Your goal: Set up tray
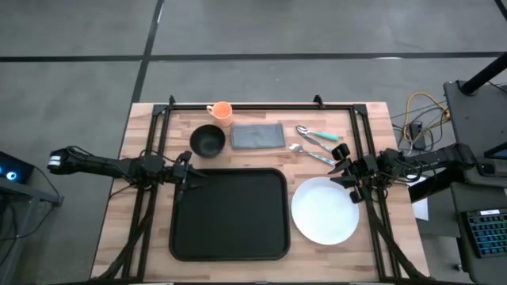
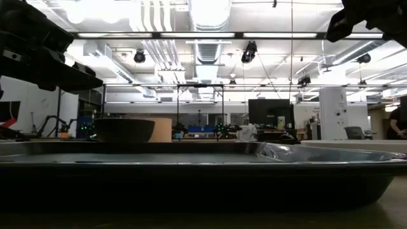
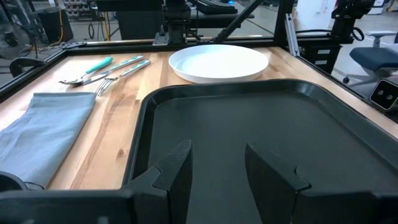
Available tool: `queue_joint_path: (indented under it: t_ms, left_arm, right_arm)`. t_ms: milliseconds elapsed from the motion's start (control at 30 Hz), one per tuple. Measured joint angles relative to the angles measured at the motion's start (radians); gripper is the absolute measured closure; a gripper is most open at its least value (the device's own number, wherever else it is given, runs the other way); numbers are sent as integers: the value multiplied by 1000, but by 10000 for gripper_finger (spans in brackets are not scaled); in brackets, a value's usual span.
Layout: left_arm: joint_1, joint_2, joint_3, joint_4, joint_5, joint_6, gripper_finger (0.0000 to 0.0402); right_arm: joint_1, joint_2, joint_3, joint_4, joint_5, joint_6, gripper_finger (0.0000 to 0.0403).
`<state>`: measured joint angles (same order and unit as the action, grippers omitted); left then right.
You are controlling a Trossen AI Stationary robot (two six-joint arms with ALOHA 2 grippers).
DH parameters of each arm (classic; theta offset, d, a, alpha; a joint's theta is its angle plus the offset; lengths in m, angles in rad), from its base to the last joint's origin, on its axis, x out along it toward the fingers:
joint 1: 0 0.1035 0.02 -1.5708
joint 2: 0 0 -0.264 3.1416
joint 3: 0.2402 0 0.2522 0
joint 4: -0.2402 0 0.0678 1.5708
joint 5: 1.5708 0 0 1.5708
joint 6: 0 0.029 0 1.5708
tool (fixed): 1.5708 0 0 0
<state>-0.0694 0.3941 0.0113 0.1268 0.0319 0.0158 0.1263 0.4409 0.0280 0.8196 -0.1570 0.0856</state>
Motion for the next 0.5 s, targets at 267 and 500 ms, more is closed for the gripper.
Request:
queue_joint_path:
  t_ms: [267, 500]
  left_arm:
    - [0, 0, 0, 0, -5, 0, 272]
    - [0, 0, 0, 0, -4, 0, 272]
  right_arm:
    - [0, 0, 0, 0, 0, 0, 328]
    - [0, 0, 0, 0, 0, 0, 321]
